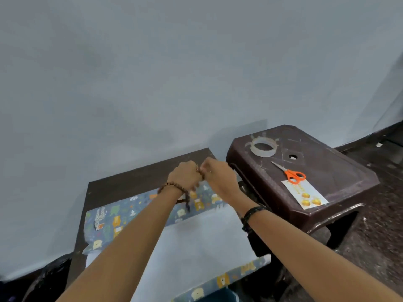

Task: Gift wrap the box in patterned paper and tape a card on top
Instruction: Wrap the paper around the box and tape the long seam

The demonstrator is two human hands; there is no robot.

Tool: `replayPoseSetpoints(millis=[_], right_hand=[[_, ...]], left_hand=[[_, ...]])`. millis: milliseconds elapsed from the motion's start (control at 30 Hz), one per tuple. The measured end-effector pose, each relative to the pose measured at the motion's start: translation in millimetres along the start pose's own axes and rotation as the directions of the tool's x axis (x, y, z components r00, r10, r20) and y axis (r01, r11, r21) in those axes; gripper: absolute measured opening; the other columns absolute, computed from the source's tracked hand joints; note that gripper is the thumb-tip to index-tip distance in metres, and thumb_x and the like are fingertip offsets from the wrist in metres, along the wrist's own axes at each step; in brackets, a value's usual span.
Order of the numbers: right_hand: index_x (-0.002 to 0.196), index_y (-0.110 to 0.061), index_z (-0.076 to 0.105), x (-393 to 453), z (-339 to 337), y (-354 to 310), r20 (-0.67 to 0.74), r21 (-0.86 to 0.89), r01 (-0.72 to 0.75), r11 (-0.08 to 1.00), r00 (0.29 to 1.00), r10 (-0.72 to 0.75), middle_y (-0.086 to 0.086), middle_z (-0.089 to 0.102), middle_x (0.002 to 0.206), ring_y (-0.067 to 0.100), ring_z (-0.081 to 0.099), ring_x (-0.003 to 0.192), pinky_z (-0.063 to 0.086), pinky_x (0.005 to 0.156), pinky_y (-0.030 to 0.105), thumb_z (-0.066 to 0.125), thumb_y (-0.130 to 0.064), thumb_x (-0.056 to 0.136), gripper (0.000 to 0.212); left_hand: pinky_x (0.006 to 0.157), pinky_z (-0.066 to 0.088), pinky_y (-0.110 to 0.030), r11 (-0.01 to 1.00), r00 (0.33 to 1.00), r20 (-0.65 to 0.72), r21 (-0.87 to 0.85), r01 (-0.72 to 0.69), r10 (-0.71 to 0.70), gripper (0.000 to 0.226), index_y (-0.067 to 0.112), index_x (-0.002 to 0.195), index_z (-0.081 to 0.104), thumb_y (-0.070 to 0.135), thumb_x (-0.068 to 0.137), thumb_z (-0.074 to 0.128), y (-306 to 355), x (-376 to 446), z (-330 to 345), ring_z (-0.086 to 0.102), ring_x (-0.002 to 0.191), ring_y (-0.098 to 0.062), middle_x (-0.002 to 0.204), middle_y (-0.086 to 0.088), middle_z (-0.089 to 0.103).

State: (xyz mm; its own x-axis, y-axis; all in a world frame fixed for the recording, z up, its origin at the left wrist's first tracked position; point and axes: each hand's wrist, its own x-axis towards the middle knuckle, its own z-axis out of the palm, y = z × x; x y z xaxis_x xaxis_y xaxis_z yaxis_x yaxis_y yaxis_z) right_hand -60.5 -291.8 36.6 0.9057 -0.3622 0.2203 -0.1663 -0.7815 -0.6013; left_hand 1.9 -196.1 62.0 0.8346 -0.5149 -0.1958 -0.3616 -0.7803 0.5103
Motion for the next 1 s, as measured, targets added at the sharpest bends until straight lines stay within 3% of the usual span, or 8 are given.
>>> replayPoseSetpoints(millis=[133, 233, 333, 433, 533, 800, 900, 1000], right_hand=[[0.101, -0.013, 0.062, 40, -39, 48, -0.219, 0.083, -0.246, 0.966, 0.941, 0.259, 0.006, 0.065, 0.099, 0.026, 0.058, 0.095, 0.039, 0.069, 0.031, 0.045, -0.025, 0.093, 0.023], [0.094, -0.015, 0.067, 69, -65, 94, -0.323, 0.19, -0.402, 0.896, 0.836, 0.444, 0.003, 0.066, 0.095, 0.025, 0.059, 0.089, 0.042, 0.069, 0.031, 0.046, -0.029, 0.092, 0.025], [0.093, -0.012, 0.067, 90, -87, 139, -0.353, 0.241, -0.473, 0.848, 0.771, 0.53, 0.004, 0.064, 0.088, 0.024, 0.058, 0.083, 0.041, 0.064, 0.03, 0.051, -0.029, 0.09, 0.023], [0.081, -0.01, 0.06, 110, -93, 176, -0.288, 0.245, -0.553, 0.796, 0.743, 0.605, 0.007, 0.057, 0.078, 0.025, 0.054, 0.078, 0.037, 0.056, 0.028, 0.053, -0.035, 0.078, 0.026], [0.102, 0.0, 0.059, 127, -83, 199, -0.186, 0.215, -0.651, 0.728, 0.704, 0.685, 0.015, 0.063, 0.103, 0.033, 0.057, 0.1, 0.042, 0.066, 0.033, 0.055, -0.046, 0.069, 0.057], [0.096, -0.002, 0.064, 134, -75, 213, -0.152, 0.121, -0.675, 0.728, 0.712, 0.685, 0.016, 0.065, 0.104, 0.035, 0.061, 0.095, 0.044, 0.067, 0.032, 0.053, -0.038, 0.086, 0.039], [0.091, -0.003, 0.06, 131, -78, 200, -0.188, 0.078, -0.644, 0.761, 0.741, 0.645, 0.017, 0.064, 0.104, 0.036, 0.06, 0.096, 0.041, 0.067, 0.032, 0.052, -0.04, 0.089, 0.039], [0.083, -0.004, 0.056, 129, -84, 174, -0.173, 0.065, -0.571, 0.818, 0.801, 0.573, 0.014, 0.059, 0.09, 0.031, 0.057, 0.083, 0.04, 0.065, 0.031, 0.052, -0.045, 0.089, 0.041]], left_hand=[[0.069, 0.059, -0.04, 0.913, 0.994, -0.109, -0.402, -0.067, 0.025, 0.022, 0.007, 0.06, 0.062, 0.009, 0.081, 0.063, 54, 48, 22, 0.066, 0.064, -0.028, 0.065, -0.015, 0.066], [0.066, 0.058, -0.035, 0.844, 0.996, -0.085, -0.535, -0.047, 0.002, 0.018, 0.004, 0.066, 0.062, 0.009, 0.082, 0.066, 92, 86, 42, 0.06, 0.058, -0.019, 0.065, -0.01, 0.062], [0.065, 0.054, -0.037, 0.864, 0.997, -0.078, -0.501, -0.053, 0.016, 0.015, 0.007, 0.067, 0.058, 0.01, 0.081, 0.063, 117, 123, 61, 0.049, 0.058, -0.016, 0.066, -0.006, 0.055], [0.067, 0.044, -0.034, 0.905, 0.992, -0.125, -0.423, -0.049, -0.004, 0.039, 0.013, 0.053, 0.038, 0.023, 0.081, 0.063, 129, 155, 73, 0.052, 0.061, -0.024, 0.058, -0.005, 0.046], [0.085, 0.036, -0.037, 0.931, 0.995, -0.096, -0.364, 0.001, -0.039, 0.044, 0.014, 0.054, 0.037, 0.04, 0.083, 0.059, 129, 182, 83, 0.057, 0.1, -0.036, 0.082, -0.017, 0.063], [0.084, 0.033, -0.035, 0.93, 0.998, -0.001, -0.364, 0.053, -0.057, 0.039, 0.007, 0.087, 0.065, 0.045, 0.078, 0.057, 135, 205, 106, 0.052, 0.107, -0.032, 0.11, -0.014, 0.064], [0.081, 0.044, -0.037, 0.904, 0.999, -0.005, -0.425, 0.041, -0.048, 0.023, 0.013, 0.063, 0.053, 0.028, 0.078, 0.06, 137, 195, 96, 0.057, 0.087, -0.029, 0.084, -0.012, 0.064], [0.054, 0.036, -0.027, 0.863, 0.998, -0.044, -0.504, 0.025, -0.055, 0.029, 0.013, 0.058, 0.041, 0.017, 0.08, 0.059, 128, 179, 74, 0.042, 0.056, -0.016, 0.06, -0.001, 0.045]])
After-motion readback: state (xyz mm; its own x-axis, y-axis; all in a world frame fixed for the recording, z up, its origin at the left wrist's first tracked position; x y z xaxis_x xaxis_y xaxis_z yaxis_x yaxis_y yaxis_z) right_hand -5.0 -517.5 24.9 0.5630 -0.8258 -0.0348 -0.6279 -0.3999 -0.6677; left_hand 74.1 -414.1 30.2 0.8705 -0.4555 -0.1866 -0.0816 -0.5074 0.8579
